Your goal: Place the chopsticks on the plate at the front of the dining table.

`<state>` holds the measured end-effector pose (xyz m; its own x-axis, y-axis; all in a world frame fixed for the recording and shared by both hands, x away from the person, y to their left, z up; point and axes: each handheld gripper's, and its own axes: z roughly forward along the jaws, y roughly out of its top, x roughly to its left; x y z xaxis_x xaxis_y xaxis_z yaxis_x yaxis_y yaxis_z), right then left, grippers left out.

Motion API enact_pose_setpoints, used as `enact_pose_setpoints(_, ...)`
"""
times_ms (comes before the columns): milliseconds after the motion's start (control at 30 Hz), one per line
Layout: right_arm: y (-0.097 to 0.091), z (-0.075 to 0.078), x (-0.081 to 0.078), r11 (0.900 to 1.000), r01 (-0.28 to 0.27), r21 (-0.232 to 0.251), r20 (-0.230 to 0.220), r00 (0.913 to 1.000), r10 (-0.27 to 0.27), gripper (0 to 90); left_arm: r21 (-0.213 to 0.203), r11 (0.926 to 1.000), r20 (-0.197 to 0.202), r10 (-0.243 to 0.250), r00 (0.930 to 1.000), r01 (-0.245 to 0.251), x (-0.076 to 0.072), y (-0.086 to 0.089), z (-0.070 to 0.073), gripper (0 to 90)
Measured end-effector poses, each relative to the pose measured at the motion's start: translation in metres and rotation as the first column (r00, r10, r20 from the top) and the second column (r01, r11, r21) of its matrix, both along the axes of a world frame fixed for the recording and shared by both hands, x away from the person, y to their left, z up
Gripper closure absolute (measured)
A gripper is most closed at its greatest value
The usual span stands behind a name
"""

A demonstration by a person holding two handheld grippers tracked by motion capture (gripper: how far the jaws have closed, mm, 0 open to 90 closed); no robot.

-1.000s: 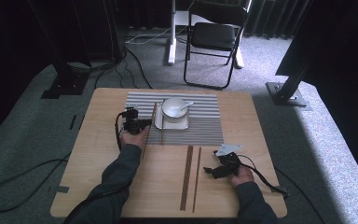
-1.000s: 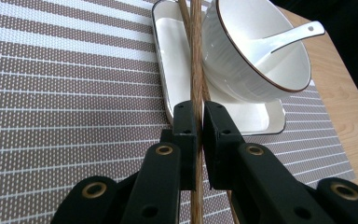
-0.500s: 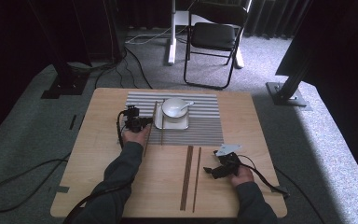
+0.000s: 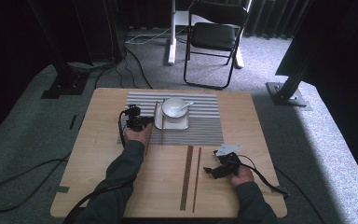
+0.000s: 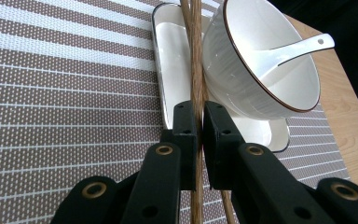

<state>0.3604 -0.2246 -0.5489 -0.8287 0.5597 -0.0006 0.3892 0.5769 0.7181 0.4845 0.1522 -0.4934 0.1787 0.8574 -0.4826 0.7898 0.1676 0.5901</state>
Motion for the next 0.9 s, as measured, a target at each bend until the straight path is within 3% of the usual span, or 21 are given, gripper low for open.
enact_pose_setpoints(900,0.000,0.000,0.000,1.0000,0.000,0.000,0.000,1.0000,0.000,11.3,-0.013,0.9998,-0.014,0.017,0.9998,-0.017,0.011,-0.004,0.000,84.3)
